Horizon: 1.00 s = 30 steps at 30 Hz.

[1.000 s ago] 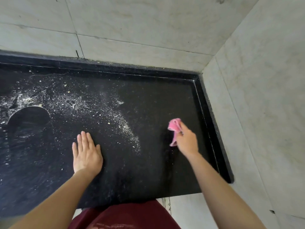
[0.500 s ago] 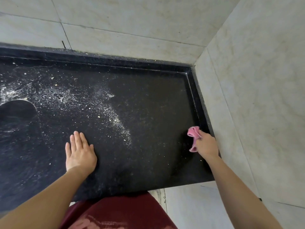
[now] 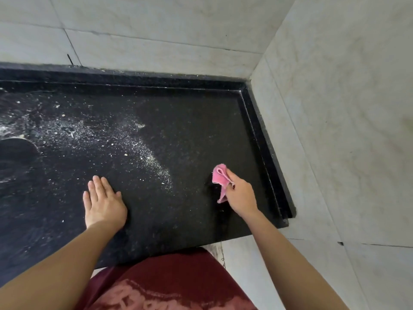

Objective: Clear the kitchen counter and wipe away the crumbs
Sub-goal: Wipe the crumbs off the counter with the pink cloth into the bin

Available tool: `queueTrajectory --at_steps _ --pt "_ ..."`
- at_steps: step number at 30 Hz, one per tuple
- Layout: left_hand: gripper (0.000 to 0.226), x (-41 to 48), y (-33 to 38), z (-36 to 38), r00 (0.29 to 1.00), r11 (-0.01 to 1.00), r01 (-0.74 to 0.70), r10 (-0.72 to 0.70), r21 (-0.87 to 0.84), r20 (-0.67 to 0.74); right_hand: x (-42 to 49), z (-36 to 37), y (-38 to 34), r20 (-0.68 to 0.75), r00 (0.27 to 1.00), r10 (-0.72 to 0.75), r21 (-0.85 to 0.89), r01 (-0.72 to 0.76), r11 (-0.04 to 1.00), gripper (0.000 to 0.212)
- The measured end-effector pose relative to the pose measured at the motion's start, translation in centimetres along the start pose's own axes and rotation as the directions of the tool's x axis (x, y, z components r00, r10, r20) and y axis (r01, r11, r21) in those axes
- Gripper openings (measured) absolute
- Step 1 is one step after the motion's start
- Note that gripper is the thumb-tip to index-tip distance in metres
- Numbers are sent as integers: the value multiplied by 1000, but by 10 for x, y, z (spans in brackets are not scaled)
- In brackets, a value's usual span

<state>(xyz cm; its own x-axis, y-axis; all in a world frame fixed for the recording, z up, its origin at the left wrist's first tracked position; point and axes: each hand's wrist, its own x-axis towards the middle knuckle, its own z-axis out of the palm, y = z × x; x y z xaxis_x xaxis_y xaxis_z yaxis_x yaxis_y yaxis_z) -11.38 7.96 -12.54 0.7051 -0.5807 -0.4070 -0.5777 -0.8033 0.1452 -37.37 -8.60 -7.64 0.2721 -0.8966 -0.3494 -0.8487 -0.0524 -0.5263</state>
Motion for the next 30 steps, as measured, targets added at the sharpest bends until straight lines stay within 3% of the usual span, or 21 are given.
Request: queueTrajectory --at_steps 3,5,7,10,12,15,17,20,25,27,30 --pt "57 0 0 0 1000 1000 0 0 0 -5 5 -44 46 -141 968 209 -222 -237 946 58" --pt "58 1 -1 0 1000 1000 2 -2 1 -6 -2 -57 68 -104 936 336 -492 -342 800 73" --pt "58 1 -1 1 1000 1000 4 -4 0 -7 -15 -43 75 -87 916 391 -582 -365 727 78" --pt "58 1 -1 2 1000 1000 7 -7 -5 -10 -27 -5 59 -130 933 337 -494 -355 793 71" --pt "57 2 -1 3 1000 1000 4 -4 -3 -18 -32 18 44 -60 977 206 -395 -212 894 67" --pt "58 2 -4 4 1000 1000 -5 6 13 -19 -36 33 18 248 968 36 21 -42 999 59" --pt "58 2 -4 5 1000 1000 -11 11 17 -16 -32 22 15 216 976 -28 164 -7 987 53" --pt "58 2 -4 5 999 1000 -21 21 19 -24 -12 -14 36 -26 998 65 9 -65 998 52" --pt "59 3 -8 2 998 997 -57 58 45 -30 -6 -39 57 -82 891 447 -265 -452 851 70" --pt "60 4 -13 -1 995 993 -89 91 75 -29 -14 -11 36 -138 901 412 -265 -434 861 71" --pt "58 7 -27 -8 987 976 -157 162 149 -21 -29 49 -22 -125 959 256 -192 -277 942 68"
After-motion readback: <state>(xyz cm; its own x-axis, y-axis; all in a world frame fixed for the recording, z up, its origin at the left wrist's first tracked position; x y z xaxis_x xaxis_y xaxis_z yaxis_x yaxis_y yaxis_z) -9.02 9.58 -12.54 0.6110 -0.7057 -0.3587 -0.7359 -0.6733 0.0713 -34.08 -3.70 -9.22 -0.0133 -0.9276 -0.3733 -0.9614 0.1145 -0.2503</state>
